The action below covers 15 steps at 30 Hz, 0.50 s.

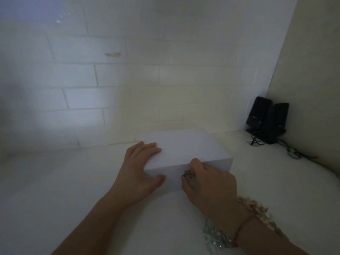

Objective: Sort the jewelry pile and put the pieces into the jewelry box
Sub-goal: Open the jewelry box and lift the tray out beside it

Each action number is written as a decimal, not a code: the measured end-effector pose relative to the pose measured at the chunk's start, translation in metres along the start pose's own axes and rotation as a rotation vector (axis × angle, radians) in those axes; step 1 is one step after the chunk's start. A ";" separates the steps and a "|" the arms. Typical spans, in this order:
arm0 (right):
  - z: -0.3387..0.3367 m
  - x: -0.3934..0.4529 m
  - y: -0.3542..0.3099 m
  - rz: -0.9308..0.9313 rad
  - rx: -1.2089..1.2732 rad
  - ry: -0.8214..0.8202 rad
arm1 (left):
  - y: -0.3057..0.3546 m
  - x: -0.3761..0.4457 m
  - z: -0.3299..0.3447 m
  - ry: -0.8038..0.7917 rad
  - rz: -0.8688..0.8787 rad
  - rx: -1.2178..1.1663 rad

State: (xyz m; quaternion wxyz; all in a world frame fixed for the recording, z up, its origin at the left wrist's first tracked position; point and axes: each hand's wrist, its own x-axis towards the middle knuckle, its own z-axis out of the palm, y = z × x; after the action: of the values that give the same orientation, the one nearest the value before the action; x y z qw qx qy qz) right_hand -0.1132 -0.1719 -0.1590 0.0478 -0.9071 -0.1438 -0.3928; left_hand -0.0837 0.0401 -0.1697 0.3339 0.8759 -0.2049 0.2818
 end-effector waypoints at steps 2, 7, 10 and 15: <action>-0.001 -0.001 -0.002 0.043 0.021 -0.006 | 0.001 0.001 -0.004 -0.024 -0.015 0.023; -0.001 -0.002 -0.002 0.073 0.044 -0.021 | 0.019 0.020 -0.032 -0.156 0.072 0.401; 0.000 -0.002 -0.001 0.072 0.058 -0.031 | 0.030 0.038 -0.046 -0.279 0.153 0.617; 0.003 -0.003 0.003 0.061 0.090 -0.016 | 0.039 0.065 -0.060 -0.352 0.197 0.726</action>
State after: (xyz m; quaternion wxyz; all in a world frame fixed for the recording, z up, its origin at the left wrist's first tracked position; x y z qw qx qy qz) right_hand -0.1122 -0.1745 -0.1627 0.0993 -0.9111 -0.1337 -0.3770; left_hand -0.0769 0.0440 -0.0735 -0.0651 0.9478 -0.2289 0.2122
